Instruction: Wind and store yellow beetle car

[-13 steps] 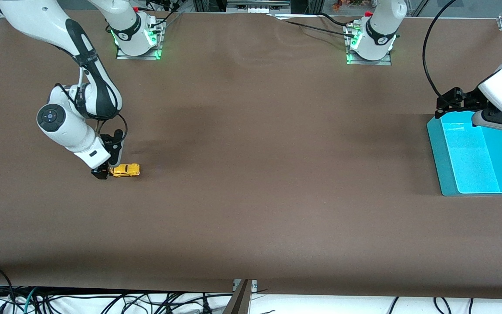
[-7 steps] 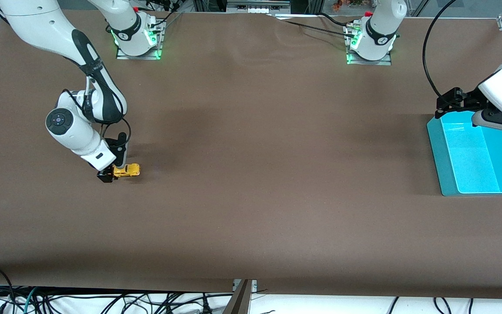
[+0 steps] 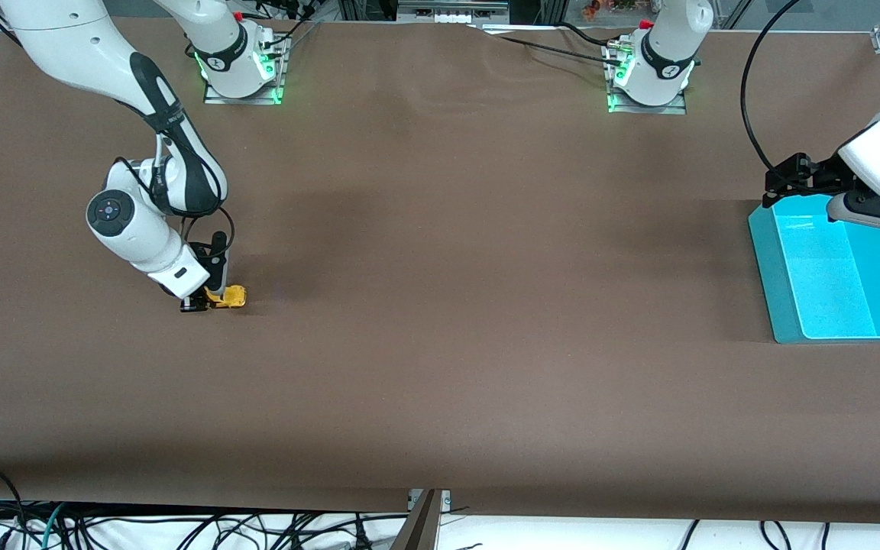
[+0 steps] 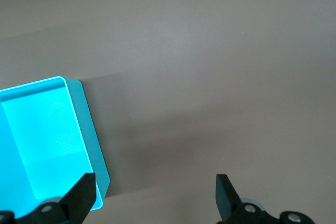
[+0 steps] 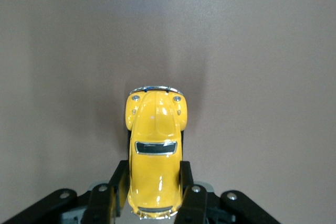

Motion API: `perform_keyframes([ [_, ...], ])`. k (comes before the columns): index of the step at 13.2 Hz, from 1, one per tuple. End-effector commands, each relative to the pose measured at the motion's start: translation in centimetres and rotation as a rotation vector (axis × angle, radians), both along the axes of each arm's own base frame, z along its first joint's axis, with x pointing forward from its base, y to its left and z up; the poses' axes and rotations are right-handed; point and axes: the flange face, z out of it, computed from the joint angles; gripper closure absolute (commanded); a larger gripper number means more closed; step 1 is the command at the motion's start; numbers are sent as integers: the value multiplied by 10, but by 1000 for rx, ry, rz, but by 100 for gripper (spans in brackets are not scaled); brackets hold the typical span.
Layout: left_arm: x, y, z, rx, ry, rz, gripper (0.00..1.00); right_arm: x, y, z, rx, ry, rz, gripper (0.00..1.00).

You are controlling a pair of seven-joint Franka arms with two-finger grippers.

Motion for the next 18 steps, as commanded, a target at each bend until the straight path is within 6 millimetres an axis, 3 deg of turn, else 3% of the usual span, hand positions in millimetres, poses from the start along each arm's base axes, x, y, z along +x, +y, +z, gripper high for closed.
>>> perform_keyframes([
  [1,1,-3,5,8,3,2,0,-3,-2,-8,2,13,10,77],
  [3,1,-3,4,8,5,0,0,-3,-13,-15,-2,23,14,77],
  [8,1,-3,4,8,5,2,0,0,-118,-24,-16,26,20,74],
  [10,1,-3,4,8,5,2,0,-3,-152,-28,-22,13,16,74],
  [12,1,-3,4,8,5,2,0,-2,-164,-31,-24,11,16,74],
  [15,1,-3,4,8,5,2,0,-1,-164,-30,-24,8,15,73],
  [16,1,-3,4,8,5,2,0,-1,-164,-30,-24,8,15,62],
  [18,1,-3,4,8,5,2,0,10,-162,-19,-24,-14,14,0],
])
